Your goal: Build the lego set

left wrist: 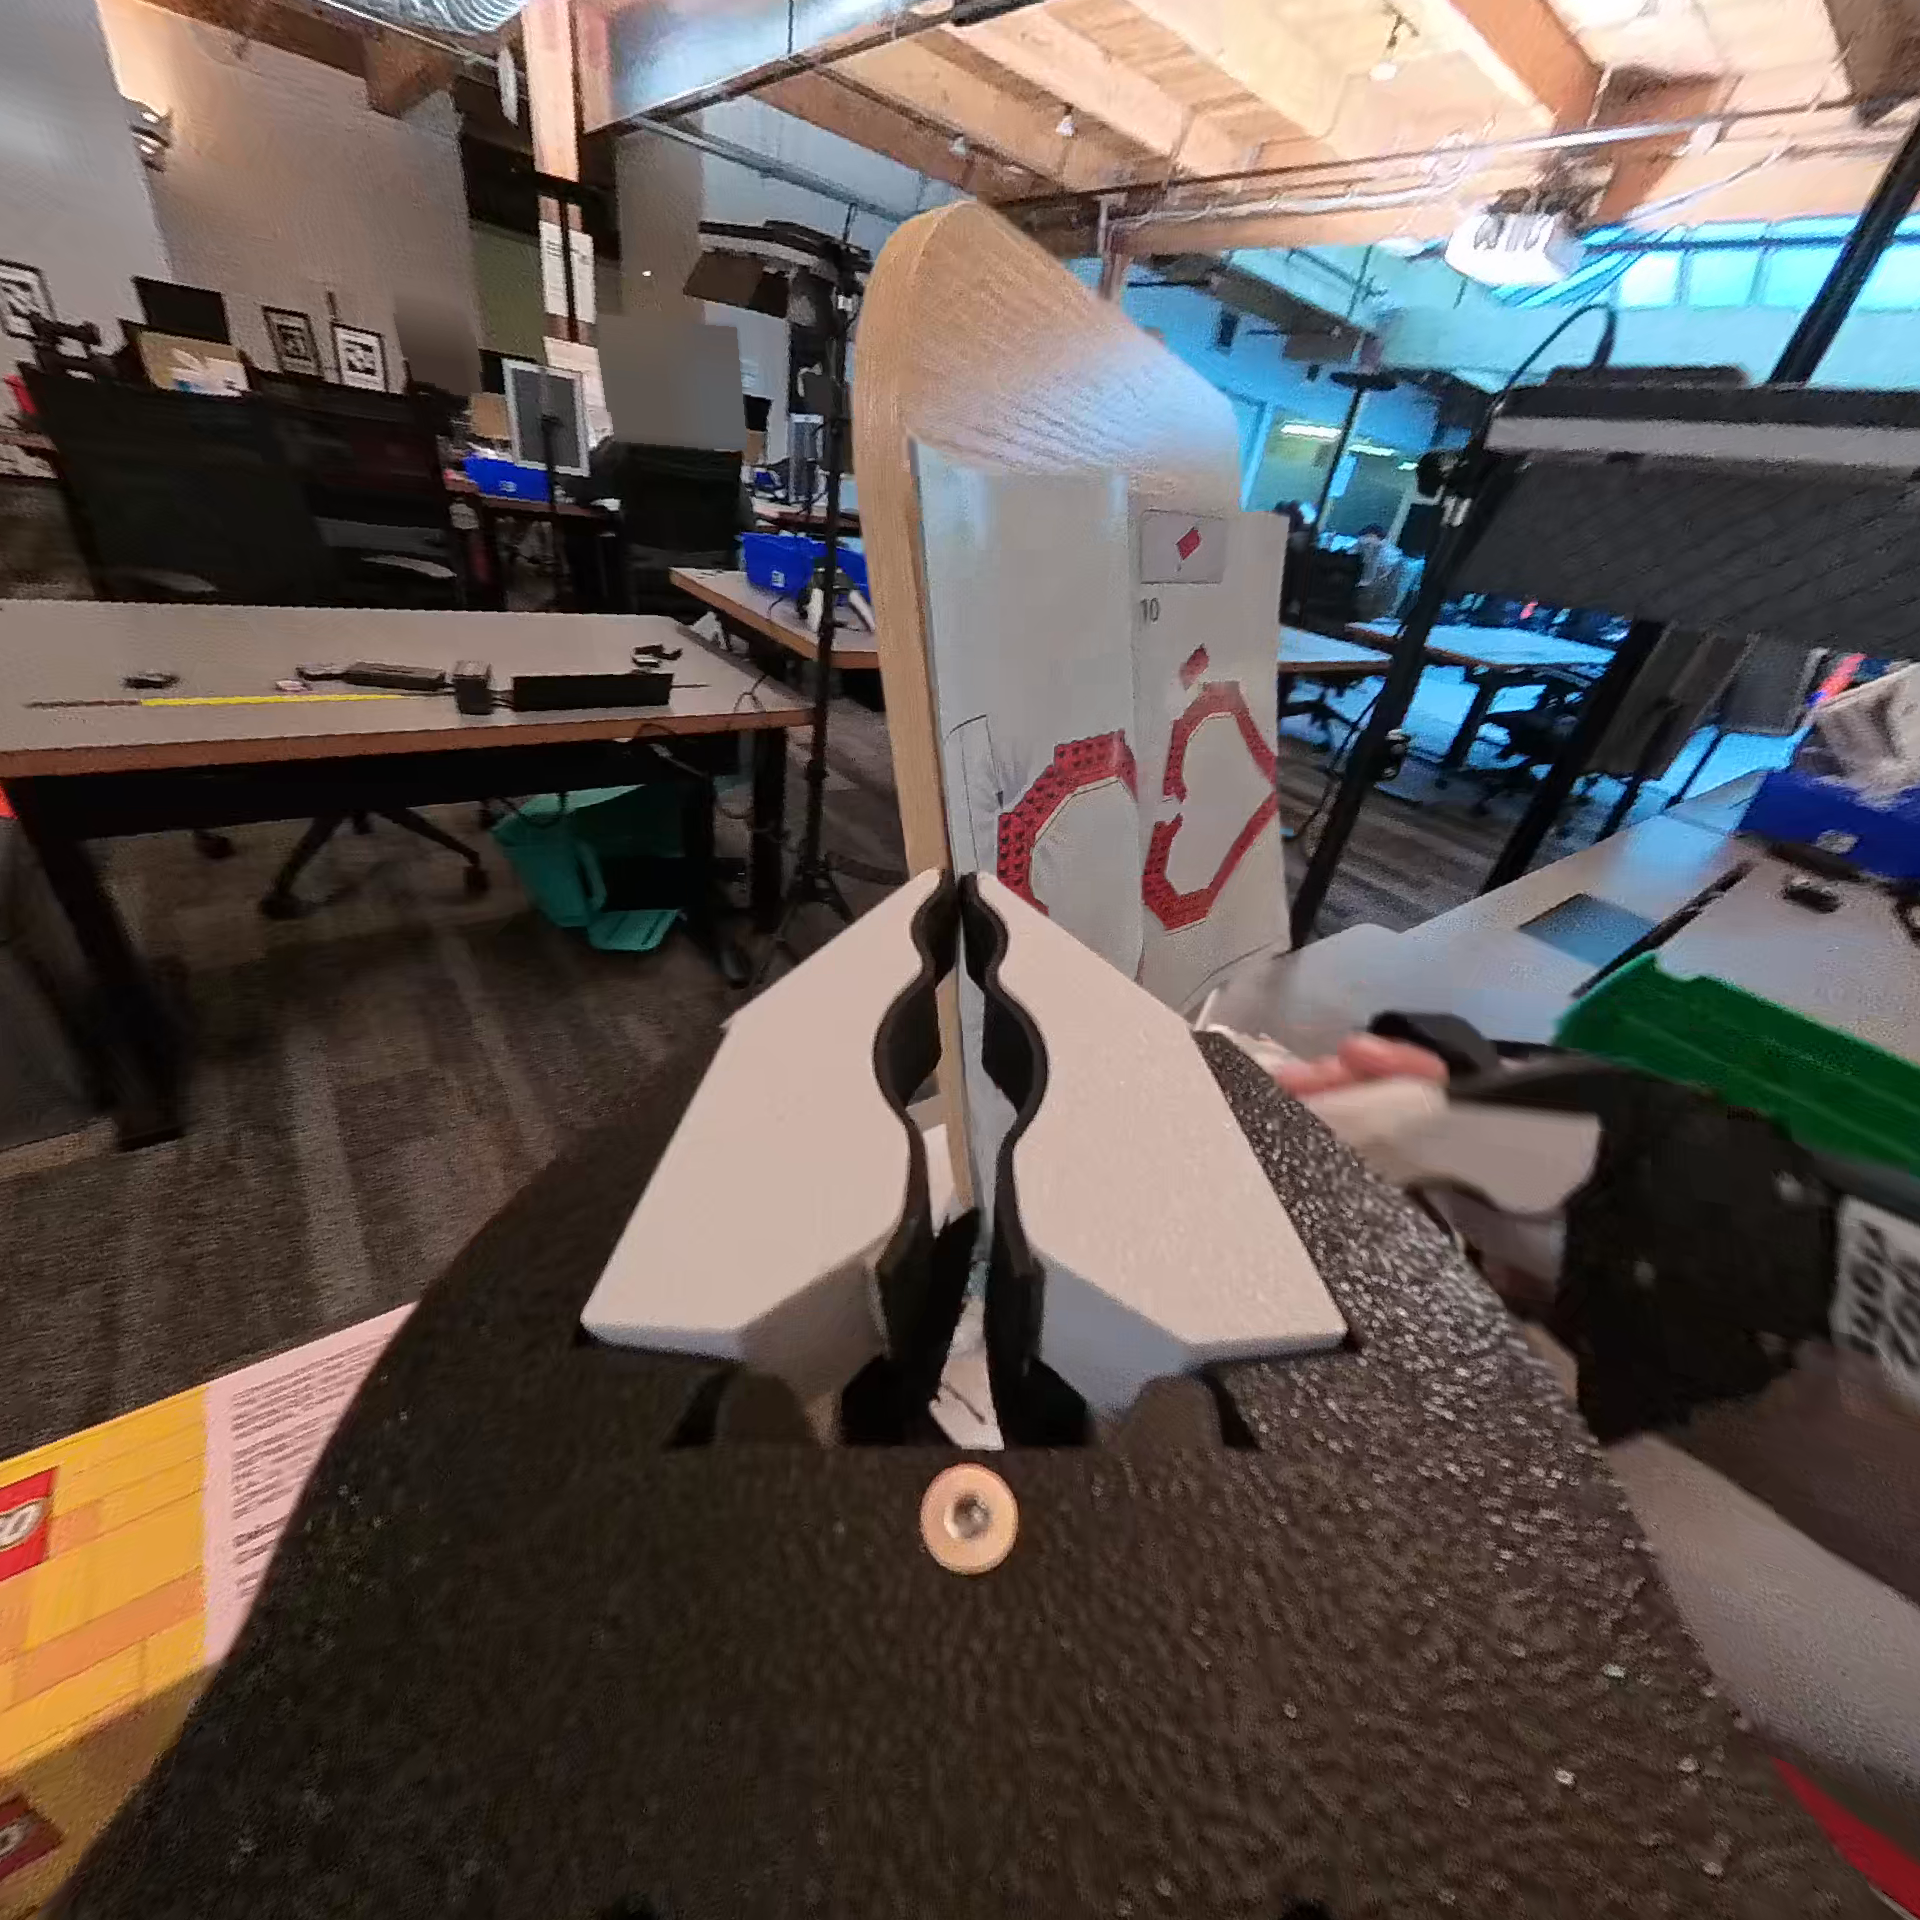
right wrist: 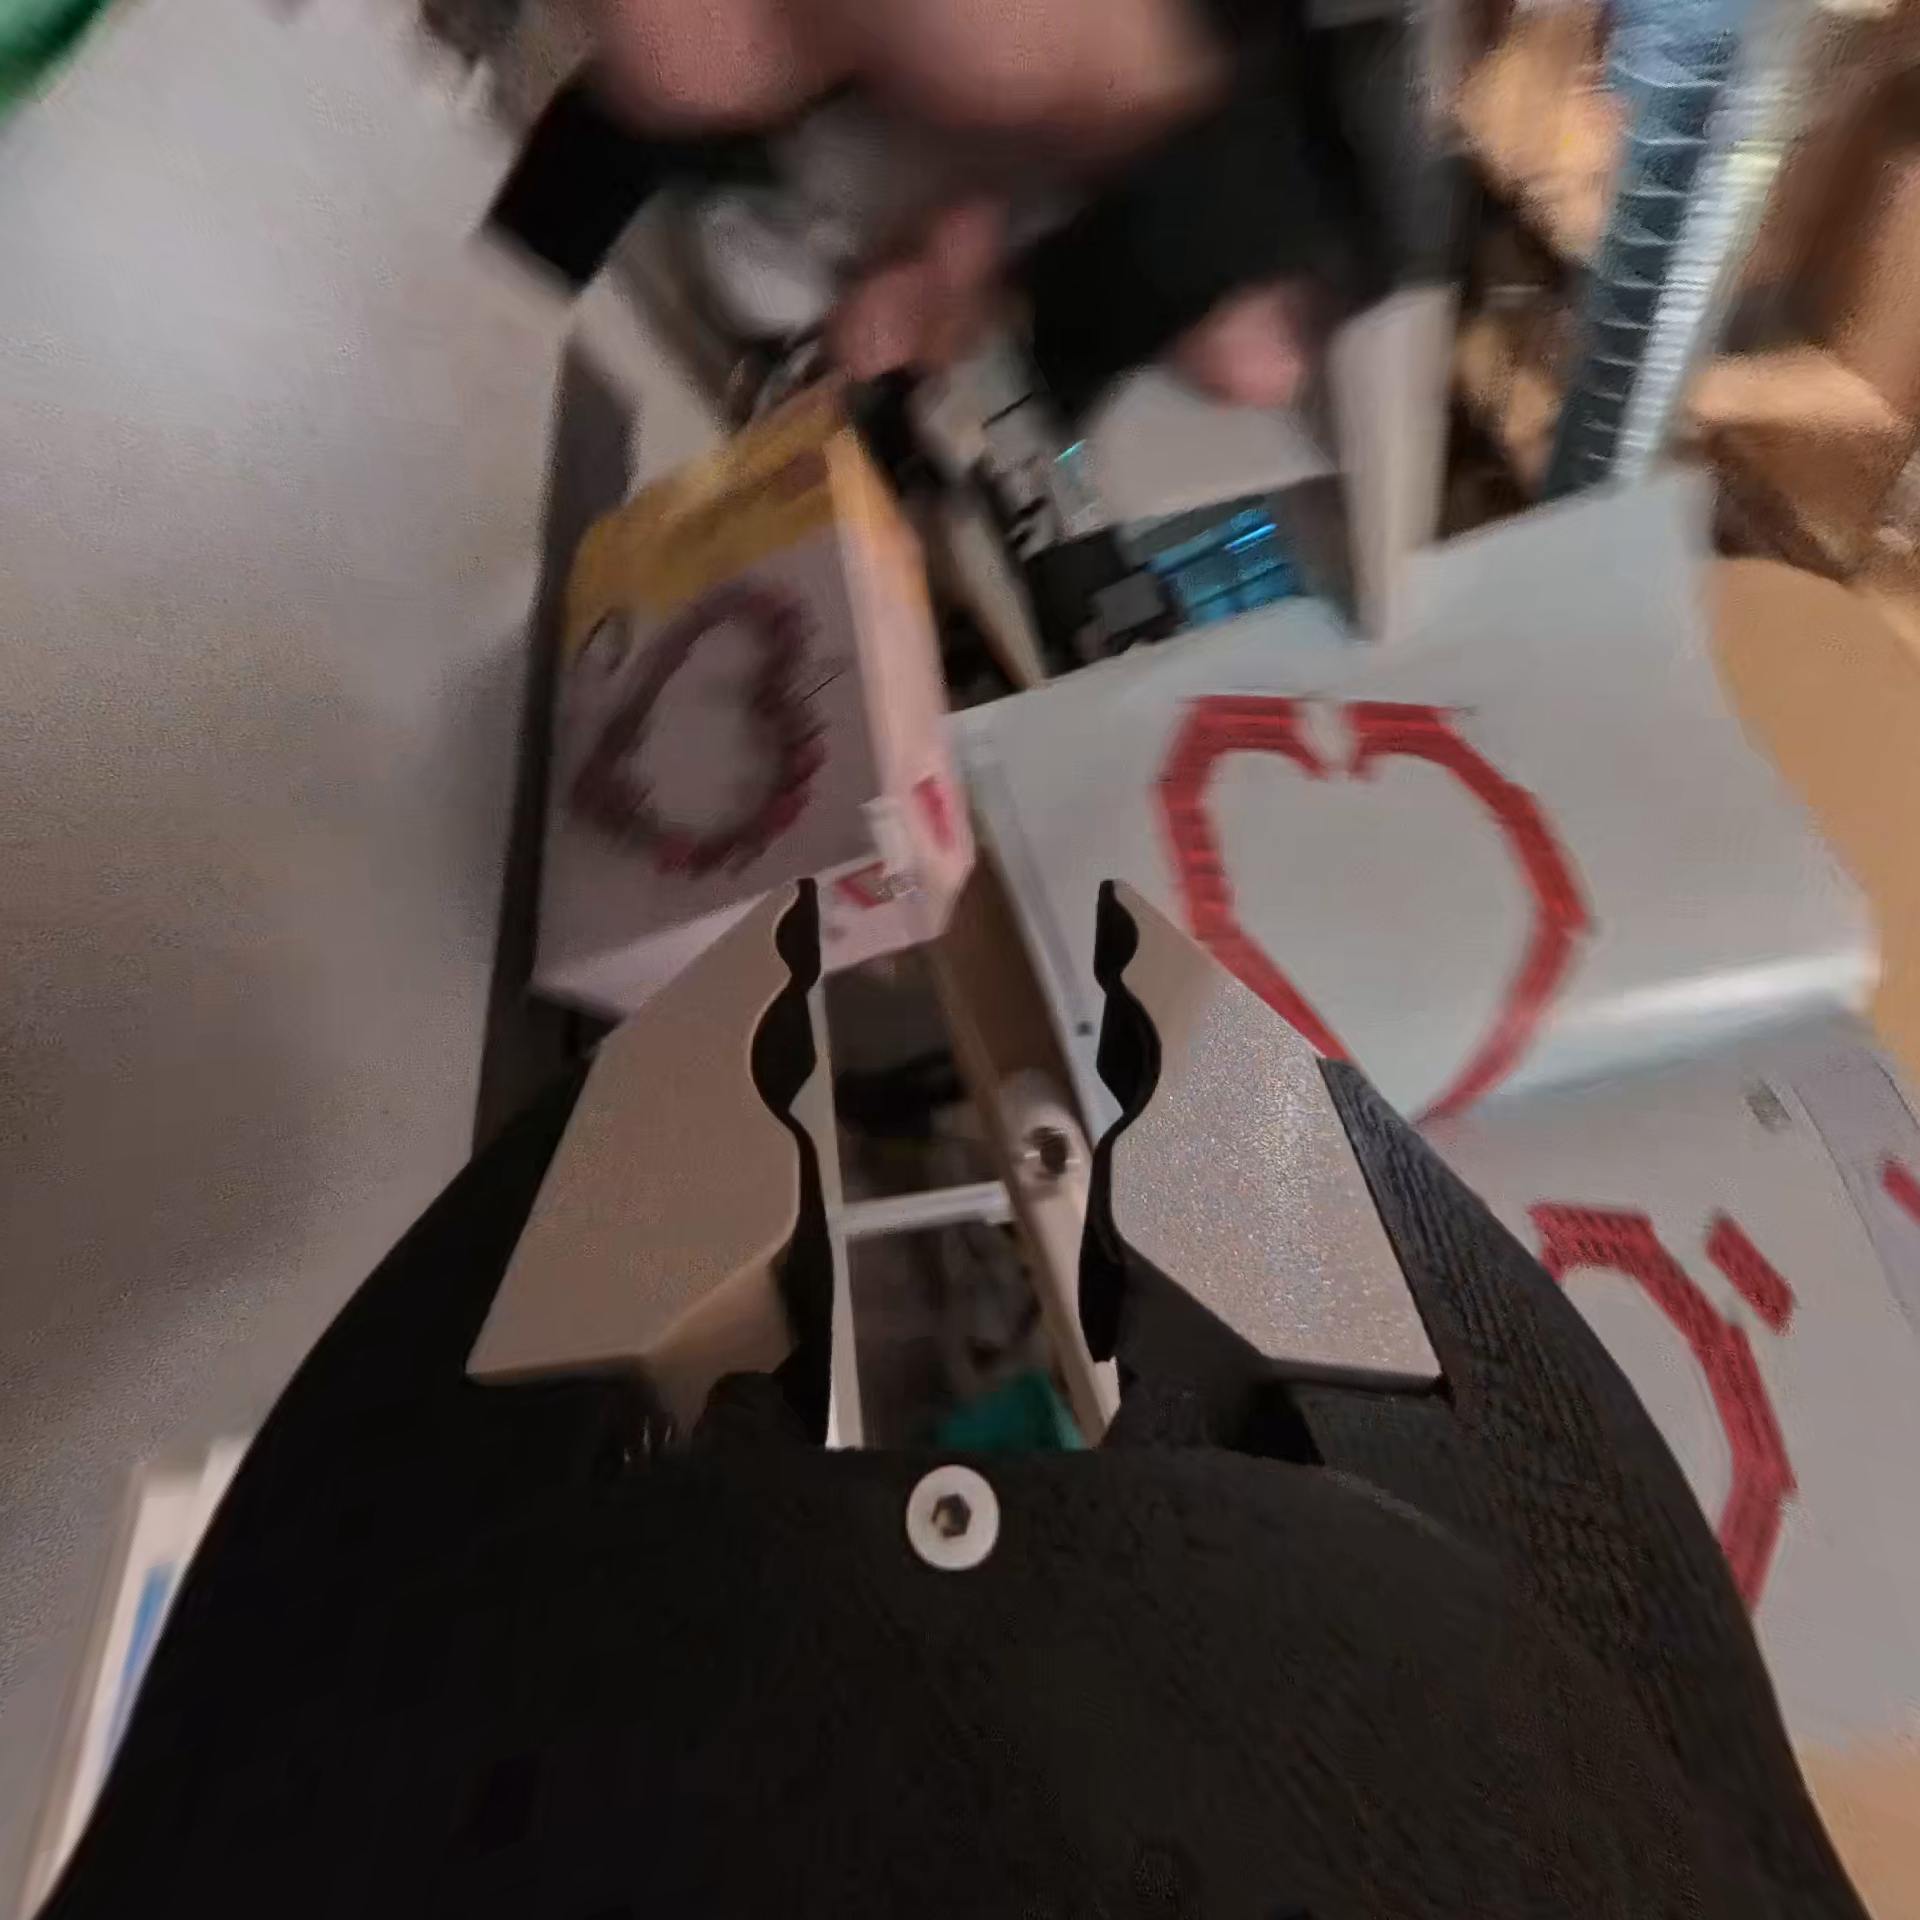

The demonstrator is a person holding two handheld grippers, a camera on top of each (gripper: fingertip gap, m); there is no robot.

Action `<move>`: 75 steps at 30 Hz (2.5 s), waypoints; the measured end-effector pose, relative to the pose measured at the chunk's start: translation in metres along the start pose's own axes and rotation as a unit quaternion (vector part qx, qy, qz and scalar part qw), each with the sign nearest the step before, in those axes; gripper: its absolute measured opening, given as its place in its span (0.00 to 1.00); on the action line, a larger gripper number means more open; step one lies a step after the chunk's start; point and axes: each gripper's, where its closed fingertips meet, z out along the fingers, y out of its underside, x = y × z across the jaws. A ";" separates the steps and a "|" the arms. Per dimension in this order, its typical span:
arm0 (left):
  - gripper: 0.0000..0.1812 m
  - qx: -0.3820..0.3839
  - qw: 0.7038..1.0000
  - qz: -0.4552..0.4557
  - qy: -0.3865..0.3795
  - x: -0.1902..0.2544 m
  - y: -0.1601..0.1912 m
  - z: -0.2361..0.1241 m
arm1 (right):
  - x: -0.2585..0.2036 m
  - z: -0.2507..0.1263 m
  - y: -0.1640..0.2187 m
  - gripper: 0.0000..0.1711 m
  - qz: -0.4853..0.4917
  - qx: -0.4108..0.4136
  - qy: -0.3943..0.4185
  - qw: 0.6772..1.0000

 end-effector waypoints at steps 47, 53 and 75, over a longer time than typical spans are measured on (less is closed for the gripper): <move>0.00 0.016 0.954 0.240 -0.179 -0.012 -0.010 0.009 | -0.005 0.049 0.024 0.05 -0.187 -0.145 0.106 0.966; 0.00 0.007 0.948 0.251 -0.195 -0.019 -0.004 0.005 | 0.018 0.031 0.003 0.00 0.008 -0.023 0.152 0.988; 0.08 -0.040 0.956 0.168 -0.237 -0.033 0.001 0.001 | 0.085 -0.004 0.047 0.05 0.391 -0.032 0.315 0.864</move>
